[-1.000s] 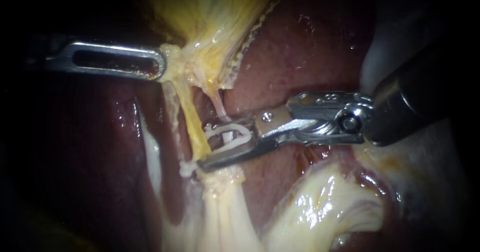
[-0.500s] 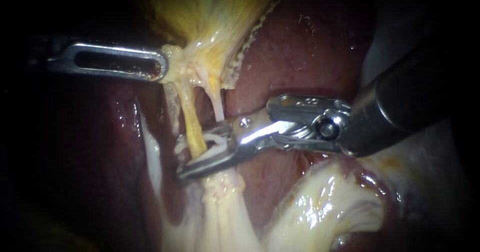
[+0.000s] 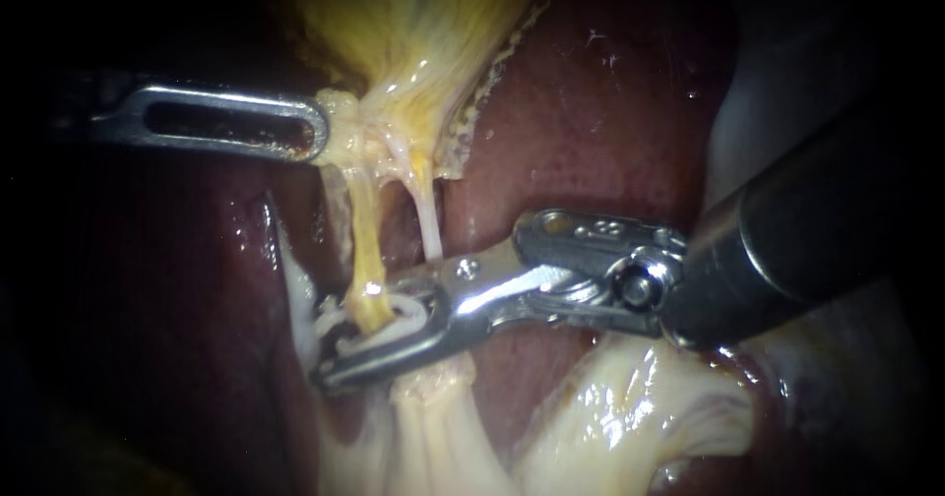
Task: Clipping second clip left tube
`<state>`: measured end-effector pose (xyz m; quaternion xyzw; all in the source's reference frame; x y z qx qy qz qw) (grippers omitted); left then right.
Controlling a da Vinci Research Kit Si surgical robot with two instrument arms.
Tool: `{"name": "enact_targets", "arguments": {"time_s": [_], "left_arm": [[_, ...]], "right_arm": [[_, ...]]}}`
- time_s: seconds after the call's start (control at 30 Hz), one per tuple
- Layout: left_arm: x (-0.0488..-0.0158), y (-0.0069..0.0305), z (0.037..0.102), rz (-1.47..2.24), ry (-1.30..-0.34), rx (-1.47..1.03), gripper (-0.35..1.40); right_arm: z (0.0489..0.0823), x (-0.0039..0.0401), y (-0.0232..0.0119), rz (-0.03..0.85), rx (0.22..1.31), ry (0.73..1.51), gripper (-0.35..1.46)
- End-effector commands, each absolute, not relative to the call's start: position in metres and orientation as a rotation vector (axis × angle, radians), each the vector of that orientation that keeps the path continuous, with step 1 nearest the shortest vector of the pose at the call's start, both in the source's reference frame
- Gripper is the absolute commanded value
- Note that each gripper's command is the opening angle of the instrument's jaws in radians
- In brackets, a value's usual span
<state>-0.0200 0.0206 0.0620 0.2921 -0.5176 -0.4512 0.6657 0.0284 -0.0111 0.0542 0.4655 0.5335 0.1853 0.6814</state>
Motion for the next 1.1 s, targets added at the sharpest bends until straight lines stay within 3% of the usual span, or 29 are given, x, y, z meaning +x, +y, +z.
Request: {"name": "enact_targets", "arguments": {"time_s": [0.03, 0.37, 0.5, 1.1], "left_arm": [[-0.0200, 0.0206, 0.0620, -1.018, -1.169, 0.660, -0.35], [-0.0200, 0.0206, 0.0620, -1.018, -1.169, 0.660, -0.35], [-0.0200, 0.0206, 0.0620, -1.018, -1.169, 0.660, -0.35], [-0.0200, 0.0206, 0.0620, -1.018, -1.169, 0.660, -0.35]], "right_arm": [[0.0542, 0.0284, -0.0111, 0.415, 1.045, 1.197, 0.34], [0.0545, 0.0282, -0.0109, 0.454, 1.002, 1.204, -0.06], [0.0546, 0.0282, -0.0109, 0.474, 0.981, 1.207, -0.35], [0.0559, 0.0279, -0.0105, 0.503, 0.982, 1.197, -0.35]]}}
